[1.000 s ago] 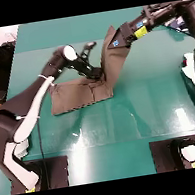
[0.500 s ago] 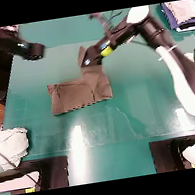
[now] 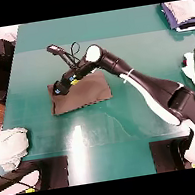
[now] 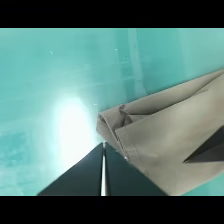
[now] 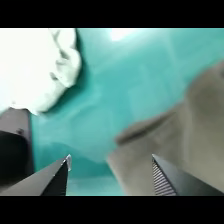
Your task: Fold the shirts.
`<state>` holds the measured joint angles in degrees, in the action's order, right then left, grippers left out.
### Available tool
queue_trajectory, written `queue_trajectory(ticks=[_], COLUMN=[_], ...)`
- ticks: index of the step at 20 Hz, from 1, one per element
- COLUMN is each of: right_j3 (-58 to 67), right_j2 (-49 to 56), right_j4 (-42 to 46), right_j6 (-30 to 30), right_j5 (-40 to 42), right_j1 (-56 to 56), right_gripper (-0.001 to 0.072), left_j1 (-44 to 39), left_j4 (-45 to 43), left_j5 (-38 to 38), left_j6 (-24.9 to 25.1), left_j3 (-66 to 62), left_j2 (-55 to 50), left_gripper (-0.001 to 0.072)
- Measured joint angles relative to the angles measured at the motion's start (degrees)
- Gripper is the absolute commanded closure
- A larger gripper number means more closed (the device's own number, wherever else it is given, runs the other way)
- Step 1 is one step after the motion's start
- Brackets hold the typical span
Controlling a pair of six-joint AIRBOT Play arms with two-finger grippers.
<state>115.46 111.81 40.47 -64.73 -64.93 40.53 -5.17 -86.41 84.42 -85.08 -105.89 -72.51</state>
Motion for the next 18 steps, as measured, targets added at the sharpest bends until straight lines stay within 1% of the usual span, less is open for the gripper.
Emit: queue_trajectory(ticks=[3, 6, 7, 8, 9, 13, 15, 18], right_j3=[-7.2, -18.3, -21.8, -25.4, -28.4, -36.5, -37.6, -36.2], right_j2=[-5.1, -11.0, -12.7, -14.2, -15.3, -16.2, -14.5, -10.8], right_j4=[7.2, 11.6, 12.3, 12.7, 12.6, 6.7, 3.7, -0.4], right_j6=[-0.7, -2.1, -2.7, -3.5, -3.8, -4.9, -5.0, -5.2], right_j5=[-3.9, -6.7, -6.7, -6.7, -6.4, -5.1, -4.7, -4.1], right_j1=[-3.6, -11.1, -13.9, -17.2, -20.1, -29.4, -30.9, -30.4], right_gripper=[0.0154, 0.0145, 0.006, 0.0, 0.0, 0.0016, 0.0016, 0.0017], left_j1=[0.1, 0.1, 0.1, 0.2, 0.2, 0.2, 0.2, 0.2], left_j4=[-0.1, -0.1, -0.1, -0.1, -0.1, 0.0, 0.1, 0.1], left_j5=[0.1, 0.2, 0.2, 0.2, 0.2, 0.0, -0.1, -0.3], left_j6=[0.0, 0.0, 0.0, 0.0, 0.0, 0.0, 0.0, 0.0], left_j3=[0.0, 0.0, 0.1, 0.1, 0.0, 0.1, 0.0, 0.1], left_j2=[0.3, 0.3, 0.3, 0.3, 0.3, 0.3, 0.3, 0.3], left_gripper=[0.0681, 0.0681, 0.0681, 0.0681, 0.0681, 0.0682, 0.0681, 0.0682])
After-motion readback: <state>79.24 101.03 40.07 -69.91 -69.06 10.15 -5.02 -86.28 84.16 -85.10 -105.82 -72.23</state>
